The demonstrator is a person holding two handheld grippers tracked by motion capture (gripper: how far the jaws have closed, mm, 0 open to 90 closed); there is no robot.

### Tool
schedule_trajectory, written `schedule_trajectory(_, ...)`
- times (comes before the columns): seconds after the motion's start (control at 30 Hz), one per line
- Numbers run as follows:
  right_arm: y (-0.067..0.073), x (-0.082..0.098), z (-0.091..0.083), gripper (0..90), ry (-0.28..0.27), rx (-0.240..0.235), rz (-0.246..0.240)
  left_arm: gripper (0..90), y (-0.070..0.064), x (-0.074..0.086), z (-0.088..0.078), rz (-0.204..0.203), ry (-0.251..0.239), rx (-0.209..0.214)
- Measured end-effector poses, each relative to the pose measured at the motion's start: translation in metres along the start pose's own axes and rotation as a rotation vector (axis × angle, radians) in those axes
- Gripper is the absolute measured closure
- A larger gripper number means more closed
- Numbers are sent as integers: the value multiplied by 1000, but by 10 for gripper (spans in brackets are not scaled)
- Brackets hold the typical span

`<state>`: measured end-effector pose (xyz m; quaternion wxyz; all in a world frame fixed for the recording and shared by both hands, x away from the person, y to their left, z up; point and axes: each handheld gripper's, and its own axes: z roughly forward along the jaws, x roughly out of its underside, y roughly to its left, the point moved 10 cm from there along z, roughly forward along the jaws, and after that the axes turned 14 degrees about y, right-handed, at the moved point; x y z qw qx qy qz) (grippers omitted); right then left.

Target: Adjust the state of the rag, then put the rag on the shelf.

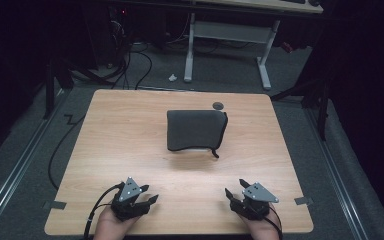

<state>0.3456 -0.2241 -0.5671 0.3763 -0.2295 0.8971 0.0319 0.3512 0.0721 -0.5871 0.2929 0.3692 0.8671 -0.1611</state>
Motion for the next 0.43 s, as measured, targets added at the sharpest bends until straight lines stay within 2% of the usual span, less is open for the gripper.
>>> schedule_trajectory(0.07, -3, 1, 0, 367, 0, 2, 16, 489, 0, 1, 0, -2, 4, -5)
schedule_trajectory(0.2, -4, 7, 2, 366, 15, 4, 18, 486, 1, 0, -4, -26, -16, 5)
schedule_trajectory(0.27, -5, 7, 2, 365, 16, 0, 26, 486, 3, 1, -4, -23, -11, -3)
schedule_trajectory(0.43, -3, 7, 3, 364, 8, -6, 7, 479, 9, 1, -5, -51, -17, 6)
